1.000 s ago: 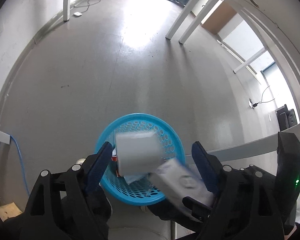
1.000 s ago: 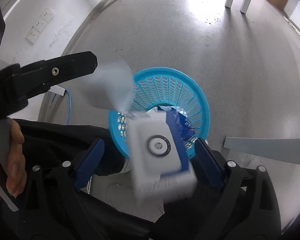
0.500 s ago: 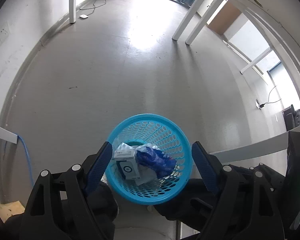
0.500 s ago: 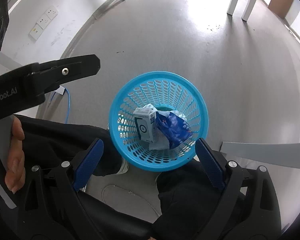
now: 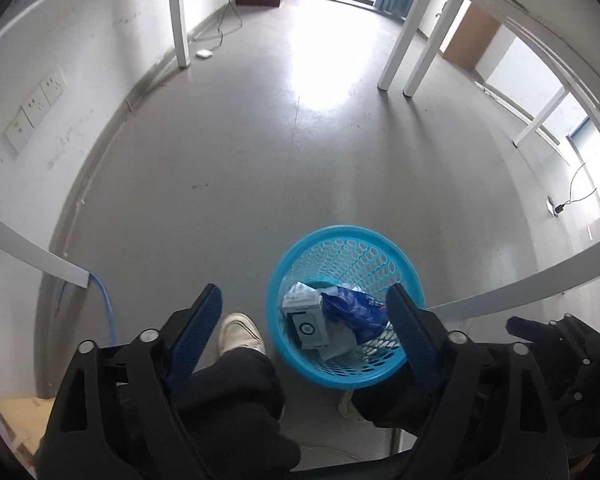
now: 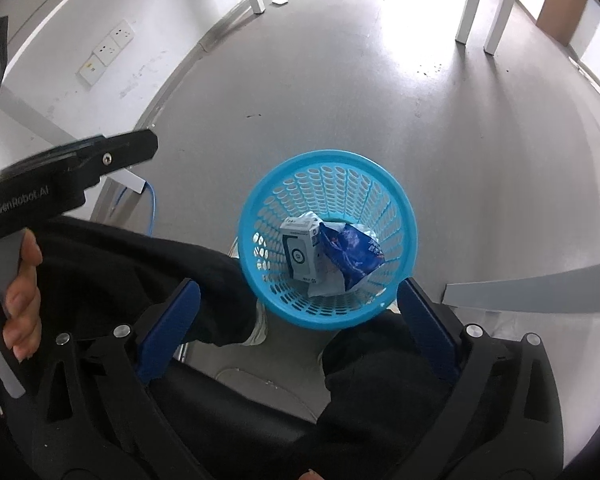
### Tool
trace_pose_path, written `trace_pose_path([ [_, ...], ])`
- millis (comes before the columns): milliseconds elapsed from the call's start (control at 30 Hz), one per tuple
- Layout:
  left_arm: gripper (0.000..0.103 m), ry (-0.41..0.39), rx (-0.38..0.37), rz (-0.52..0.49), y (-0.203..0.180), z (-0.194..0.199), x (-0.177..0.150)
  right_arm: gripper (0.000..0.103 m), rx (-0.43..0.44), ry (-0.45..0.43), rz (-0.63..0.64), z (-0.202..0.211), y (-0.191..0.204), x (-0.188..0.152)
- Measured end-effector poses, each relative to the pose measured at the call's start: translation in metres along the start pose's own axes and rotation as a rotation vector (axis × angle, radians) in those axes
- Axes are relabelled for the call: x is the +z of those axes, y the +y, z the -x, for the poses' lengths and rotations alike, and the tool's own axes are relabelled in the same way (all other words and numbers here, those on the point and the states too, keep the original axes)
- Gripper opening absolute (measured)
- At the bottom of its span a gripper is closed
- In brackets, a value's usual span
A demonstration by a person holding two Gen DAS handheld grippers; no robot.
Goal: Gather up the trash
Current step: 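Open the left tool over the basket while the right tool releases the HP box, then raise both open tools away from the basket toward the table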
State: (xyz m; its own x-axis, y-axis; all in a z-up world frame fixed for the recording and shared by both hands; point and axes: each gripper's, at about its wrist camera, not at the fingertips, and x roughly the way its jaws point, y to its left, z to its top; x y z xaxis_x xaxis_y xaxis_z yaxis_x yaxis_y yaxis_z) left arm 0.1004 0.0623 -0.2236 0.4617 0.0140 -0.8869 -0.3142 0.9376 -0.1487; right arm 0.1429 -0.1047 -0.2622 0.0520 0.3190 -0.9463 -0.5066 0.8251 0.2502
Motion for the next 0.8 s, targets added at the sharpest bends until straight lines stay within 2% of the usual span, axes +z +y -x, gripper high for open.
trace_pose_path([
  [133,0.088,-0.036,0.030,-0.015,0.002,0.017,-0.002,0.095,-0.010,-0.036,0.015,0.025,0.007,-0.014],
  [233,0.092,-0.031,0.002,-0.009,0.005,0.023,-0.001,0.095,-0.040,-0.084,0.019,0.048,0.009,-0.025],
  [333,0.093,-0.024,-0.032,0.008,0.007,0.032,-0.007,0.095,-0.064,-0.128,0.015,0.068,0.010,-0.036],
  [567,0.097,-0.089,-0.084,0.020,0.007,0.061,-0.024,0.095,-0.046,-0.236,-0.042,0.115,0.008,-0.064],
  [700,0.097,-0.125,-0.091,-0.002,0.006,0.078,-0.034,0.095,-0.045,-0.302,-0.052,0.147,0.012,-0.075],
  [800,0.097,-0.144,-0.070,-0.038,-0.004,0.089,-0.045,0.095,-0.049,-0.345,-0.028,0.169,0.021,-0.081],
])
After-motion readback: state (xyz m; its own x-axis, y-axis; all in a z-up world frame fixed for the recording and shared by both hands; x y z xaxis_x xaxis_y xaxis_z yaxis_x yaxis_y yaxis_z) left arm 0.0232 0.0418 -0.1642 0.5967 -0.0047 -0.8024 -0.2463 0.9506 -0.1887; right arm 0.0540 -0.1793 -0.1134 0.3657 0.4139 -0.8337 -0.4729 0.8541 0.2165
